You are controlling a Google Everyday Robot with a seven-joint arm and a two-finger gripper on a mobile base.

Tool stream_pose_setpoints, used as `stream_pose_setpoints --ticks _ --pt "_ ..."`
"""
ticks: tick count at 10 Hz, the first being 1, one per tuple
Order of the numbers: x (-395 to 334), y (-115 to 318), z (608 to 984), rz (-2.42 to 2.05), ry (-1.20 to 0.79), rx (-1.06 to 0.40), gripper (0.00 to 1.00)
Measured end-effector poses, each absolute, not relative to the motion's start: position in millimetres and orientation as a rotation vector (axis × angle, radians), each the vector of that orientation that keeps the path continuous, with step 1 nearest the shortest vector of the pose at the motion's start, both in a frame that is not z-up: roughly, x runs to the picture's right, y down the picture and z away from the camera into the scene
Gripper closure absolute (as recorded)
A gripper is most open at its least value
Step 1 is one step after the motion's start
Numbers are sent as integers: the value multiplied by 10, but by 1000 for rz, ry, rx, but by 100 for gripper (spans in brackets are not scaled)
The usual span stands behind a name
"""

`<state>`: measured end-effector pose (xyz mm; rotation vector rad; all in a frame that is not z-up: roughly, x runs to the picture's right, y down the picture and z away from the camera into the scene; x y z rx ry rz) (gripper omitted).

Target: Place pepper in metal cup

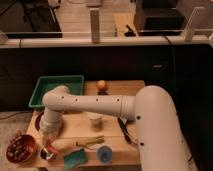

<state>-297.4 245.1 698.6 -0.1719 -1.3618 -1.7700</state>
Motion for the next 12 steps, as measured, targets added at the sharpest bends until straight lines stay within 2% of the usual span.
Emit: stream_pose_setpoints --ticks 6,8,12 --pt "-2988 2525 6852 -1809 -1332 -125 96" --pt "-3021 2561 6849 -1833 -1316 -133 80" --pt "-3055 2597 6859 -1850 -1297 -143 39"
